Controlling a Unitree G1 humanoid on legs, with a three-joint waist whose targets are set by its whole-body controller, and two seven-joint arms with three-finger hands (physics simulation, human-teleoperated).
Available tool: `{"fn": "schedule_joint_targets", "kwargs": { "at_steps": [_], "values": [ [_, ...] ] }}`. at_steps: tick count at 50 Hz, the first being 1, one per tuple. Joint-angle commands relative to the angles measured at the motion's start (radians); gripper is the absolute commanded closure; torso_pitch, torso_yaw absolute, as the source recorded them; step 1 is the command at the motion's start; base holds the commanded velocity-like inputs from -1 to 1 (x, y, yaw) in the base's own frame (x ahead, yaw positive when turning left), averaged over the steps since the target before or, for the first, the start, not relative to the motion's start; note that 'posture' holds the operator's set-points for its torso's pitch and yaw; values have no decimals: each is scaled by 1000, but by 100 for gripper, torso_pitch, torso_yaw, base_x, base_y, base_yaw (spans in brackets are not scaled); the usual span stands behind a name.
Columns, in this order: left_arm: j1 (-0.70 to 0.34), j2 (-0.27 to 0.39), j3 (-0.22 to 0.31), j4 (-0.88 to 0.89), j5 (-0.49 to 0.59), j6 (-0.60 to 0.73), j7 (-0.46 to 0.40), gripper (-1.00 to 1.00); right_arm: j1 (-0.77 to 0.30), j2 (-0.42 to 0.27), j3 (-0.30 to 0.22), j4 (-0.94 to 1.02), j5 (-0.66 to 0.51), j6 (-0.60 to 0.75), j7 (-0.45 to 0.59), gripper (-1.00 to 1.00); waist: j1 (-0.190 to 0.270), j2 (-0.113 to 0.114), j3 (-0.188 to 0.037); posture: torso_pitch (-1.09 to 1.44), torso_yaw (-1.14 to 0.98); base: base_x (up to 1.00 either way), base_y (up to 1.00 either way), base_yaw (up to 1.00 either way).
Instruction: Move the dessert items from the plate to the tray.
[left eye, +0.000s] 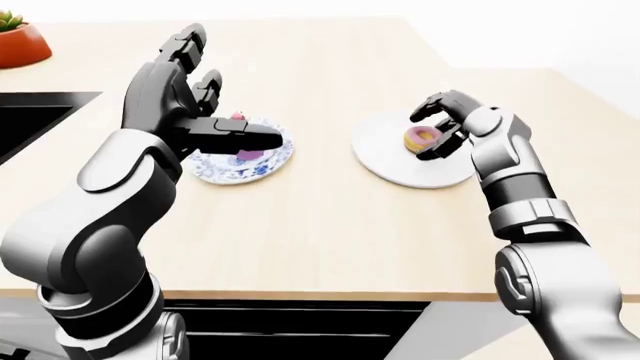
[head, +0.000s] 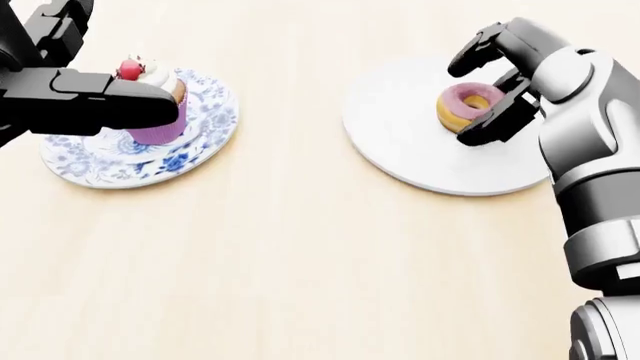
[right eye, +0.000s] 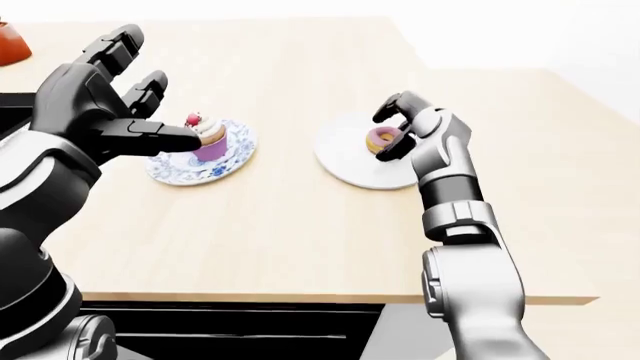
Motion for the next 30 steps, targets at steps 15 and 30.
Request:
{"fn": "schedule_joint_targets", "kwargs": {
  "at_steps": [15,30],
  "values": [
    [-53,26,25,-38,-15,2,-1,-100,-53,-9,-13,-93,-106,-57,2,93,2,-1,-27,0,0,0,0,0],
    [-72,125,-69,65,231,-58,-152,-100,-75,-69,-59,-397,-66,45,214,100,-3,3,-12,0,0,0,0,0]
  ]
}}
